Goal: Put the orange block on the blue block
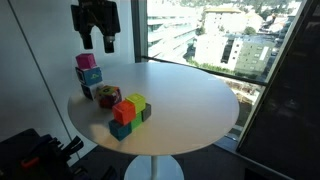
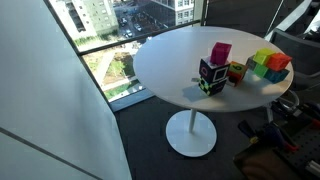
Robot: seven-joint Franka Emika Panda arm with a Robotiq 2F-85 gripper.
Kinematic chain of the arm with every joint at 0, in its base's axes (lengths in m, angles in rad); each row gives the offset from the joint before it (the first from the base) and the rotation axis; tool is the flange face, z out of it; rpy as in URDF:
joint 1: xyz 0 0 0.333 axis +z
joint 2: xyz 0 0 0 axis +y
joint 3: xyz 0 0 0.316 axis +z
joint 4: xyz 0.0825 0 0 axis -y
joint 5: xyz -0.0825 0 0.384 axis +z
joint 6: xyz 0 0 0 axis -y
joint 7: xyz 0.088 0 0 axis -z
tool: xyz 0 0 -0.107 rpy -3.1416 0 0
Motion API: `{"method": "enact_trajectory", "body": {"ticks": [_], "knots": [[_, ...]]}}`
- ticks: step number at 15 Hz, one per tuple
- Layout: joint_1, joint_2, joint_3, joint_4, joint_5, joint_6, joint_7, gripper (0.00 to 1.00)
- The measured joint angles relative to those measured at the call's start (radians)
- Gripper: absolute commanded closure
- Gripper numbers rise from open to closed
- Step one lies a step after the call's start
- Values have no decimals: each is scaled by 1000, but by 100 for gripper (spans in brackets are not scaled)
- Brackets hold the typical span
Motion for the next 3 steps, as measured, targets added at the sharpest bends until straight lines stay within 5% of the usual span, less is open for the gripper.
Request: {"method": "enact_trajectory", "body": {"ticks": [3], "knots": [[0, -2, 0, 0, 0, 0, 3, 0]]}}
